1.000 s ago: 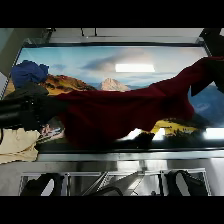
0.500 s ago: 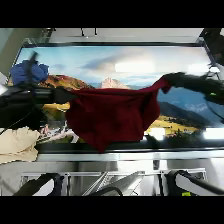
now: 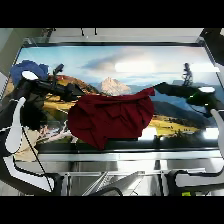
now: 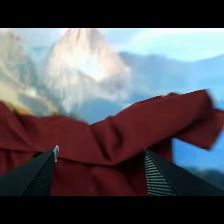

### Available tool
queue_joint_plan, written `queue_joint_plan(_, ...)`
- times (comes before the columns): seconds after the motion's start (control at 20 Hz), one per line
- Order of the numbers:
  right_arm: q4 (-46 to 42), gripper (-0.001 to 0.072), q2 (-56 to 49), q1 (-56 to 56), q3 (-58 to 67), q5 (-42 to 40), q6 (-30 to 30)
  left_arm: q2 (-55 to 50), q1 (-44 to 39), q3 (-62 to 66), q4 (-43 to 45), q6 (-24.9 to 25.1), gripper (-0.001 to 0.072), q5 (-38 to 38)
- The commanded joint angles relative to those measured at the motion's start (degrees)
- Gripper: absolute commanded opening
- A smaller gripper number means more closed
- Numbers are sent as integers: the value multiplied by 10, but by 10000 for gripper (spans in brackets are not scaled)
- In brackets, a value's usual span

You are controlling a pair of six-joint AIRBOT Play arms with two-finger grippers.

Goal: Fold the shirts.

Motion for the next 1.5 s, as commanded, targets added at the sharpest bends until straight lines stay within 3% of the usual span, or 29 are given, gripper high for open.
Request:
queue_joint_plan(0.0,-86,598,43,-74,0,65,83,5,40,39,94,-46,688,-67)
queue_joint_plan(0.05,-121,598,54,-90,-6,113,112,27,49,15,135,-52,688,-68)
queue_joint_plan(0.1,-135,550,61,-99,-22,153,135,53,58,-24,169,-53,688,-68)
queue_joint_plan(0.15,-136,450,70,-103,-48,177,143,76,64,-70,186,-52,688,-64)
queue_joint_plan(0.2,-136,437,82,-102,-86,182,150,99,71,-123,189,-52,688,-53)
queue_joint_plan(0.45,-106,439,134,-73,-267,170,164,169,75,-375,179,-10,688,49)
queue_joint_plan(0.7,-101,439,147,8,-320,135,173,137,43,-419,162,10,686,124)
queue_joint_plan(0.75,-101,438,148,27,-320,125,174,124,33,-409,162,11,612,129)
queue_joint_plan(0.85,-101,438,148,58,-320,103,185,97,16,-376,162,10,336,134)
queue_joint_plan(0.9,-101,438,148,71,-320,94,190,86,9,-354,163,8,129,133)
queue_joint_plan(0.95,-101,438,148,80,-320,88,192,79,5,-334,163,8,17,127)
queue_joint_plan(1.25,-106,438,146,130,-339,48,207,78,48,-225,197,-4,17,-3)
queue_joint_plan(1.45,-88,438,125,167,-348,-25,207,80,81,-205,199,-7,17,-28)
